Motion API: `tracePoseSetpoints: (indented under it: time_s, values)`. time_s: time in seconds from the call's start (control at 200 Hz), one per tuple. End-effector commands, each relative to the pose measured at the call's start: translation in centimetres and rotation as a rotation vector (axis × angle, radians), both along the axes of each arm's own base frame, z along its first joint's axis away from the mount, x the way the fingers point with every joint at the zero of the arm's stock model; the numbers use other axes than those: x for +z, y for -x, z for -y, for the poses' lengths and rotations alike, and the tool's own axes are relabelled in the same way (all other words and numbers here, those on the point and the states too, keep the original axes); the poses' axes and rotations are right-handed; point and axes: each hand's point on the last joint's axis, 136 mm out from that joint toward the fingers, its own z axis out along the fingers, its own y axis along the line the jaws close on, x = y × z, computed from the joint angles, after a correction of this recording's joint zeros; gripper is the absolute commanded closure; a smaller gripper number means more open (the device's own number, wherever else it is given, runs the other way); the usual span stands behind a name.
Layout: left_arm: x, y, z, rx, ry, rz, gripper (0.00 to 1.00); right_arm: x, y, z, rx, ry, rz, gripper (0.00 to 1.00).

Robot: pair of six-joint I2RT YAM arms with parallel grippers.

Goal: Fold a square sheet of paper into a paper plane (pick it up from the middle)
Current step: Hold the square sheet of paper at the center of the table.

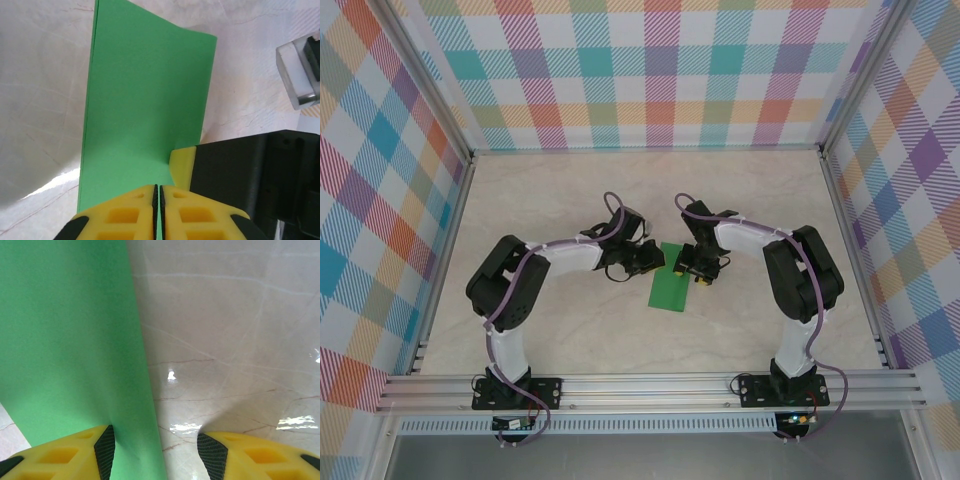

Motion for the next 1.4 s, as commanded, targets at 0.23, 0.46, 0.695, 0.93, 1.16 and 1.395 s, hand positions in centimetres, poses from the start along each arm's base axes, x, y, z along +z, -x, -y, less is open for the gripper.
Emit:
tracePoseSetpoints:
  time_s: [0.23, 0.46, 0.695, 0.93, 1.16, 1.395]
  values:
    - [-1.9, 1.2, 0.9, -0.054, -0.020, -0.063, 0.93, -7.3, 3.7, 3.8, 0.018, 0.174, -0.146, 0.46]
    - [-3.6, 1.7, 0.2, -0.040, -0.066, -0.101, 0.94, -7.4, 3.7, 3.8, 0.018, 0.176, -0.147, 0.46]
    - [-6.1, 2.6, -1.5, -0.006, -0.148, -0.149, 0.98, -7.4, 3.8, 3.9, 0.020, 0.179, -0.150, 0.46]
    - [-7.8, 3.7, -2.9, 0.012, -0.201, -0.181, 1.00, -5.0, 2.6, 2.8, 0.021, 0.126, -0.098, 0.46]
    - [-8.8, 4.4, -4.1, 0.009, -0.255, -0.197, 1.00, 3.7, -0.2, 1.5, 0.001, 0.020, 0.087, 0.40]
    - [-9.4, 5.1, -5.1, 0.019, -0.311, -0.226, 1.00, 9.0, -0.6, -1.0, 0.035, -0.176, 0.200, 0.43]
